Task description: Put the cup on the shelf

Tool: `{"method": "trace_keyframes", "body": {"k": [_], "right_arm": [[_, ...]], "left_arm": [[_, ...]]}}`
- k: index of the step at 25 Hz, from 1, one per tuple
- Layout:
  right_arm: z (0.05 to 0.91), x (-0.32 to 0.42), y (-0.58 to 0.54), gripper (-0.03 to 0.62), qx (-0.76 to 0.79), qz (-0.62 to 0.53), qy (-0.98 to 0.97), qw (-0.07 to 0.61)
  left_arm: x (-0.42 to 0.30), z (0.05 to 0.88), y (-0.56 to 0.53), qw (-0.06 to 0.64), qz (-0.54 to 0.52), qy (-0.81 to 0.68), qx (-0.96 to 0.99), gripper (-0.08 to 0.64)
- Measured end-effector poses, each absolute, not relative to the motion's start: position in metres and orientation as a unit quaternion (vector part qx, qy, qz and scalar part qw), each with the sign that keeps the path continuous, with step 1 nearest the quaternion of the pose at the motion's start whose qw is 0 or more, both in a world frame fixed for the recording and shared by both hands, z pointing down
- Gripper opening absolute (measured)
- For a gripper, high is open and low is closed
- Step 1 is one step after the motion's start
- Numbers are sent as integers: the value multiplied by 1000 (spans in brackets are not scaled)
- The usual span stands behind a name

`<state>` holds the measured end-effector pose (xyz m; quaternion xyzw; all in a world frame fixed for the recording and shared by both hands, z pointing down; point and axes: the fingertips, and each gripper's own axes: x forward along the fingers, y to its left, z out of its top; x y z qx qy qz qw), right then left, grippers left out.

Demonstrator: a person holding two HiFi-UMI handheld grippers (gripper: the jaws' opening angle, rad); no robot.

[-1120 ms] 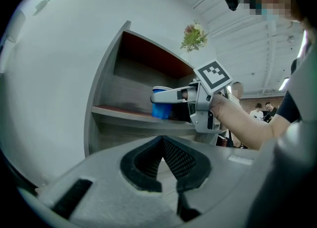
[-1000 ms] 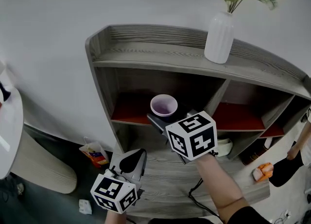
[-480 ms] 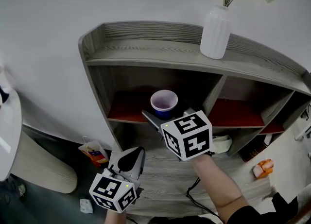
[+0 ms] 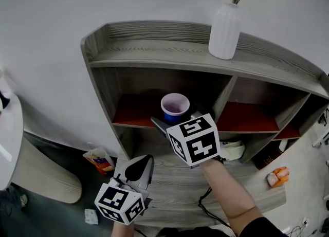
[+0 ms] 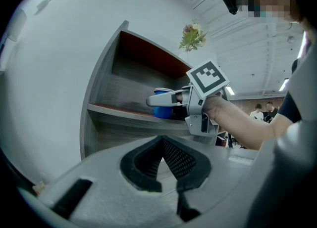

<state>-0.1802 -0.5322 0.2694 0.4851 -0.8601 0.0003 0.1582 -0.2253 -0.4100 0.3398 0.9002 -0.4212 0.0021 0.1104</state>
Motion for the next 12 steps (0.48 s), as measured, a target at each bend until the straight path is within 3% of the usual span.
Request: {"method": "trace_keyframes", "body": {"k": [5,12], "right_arm": [[274,-174,-534,431,503,-43,-838,207],[272,-171,-521,431,499,-38,-849,172]], "left_arm": [[-223,337,-406,106,-1,-418,902,-11],[-225,333,-402,98,-12,-430,897,-11]]}}
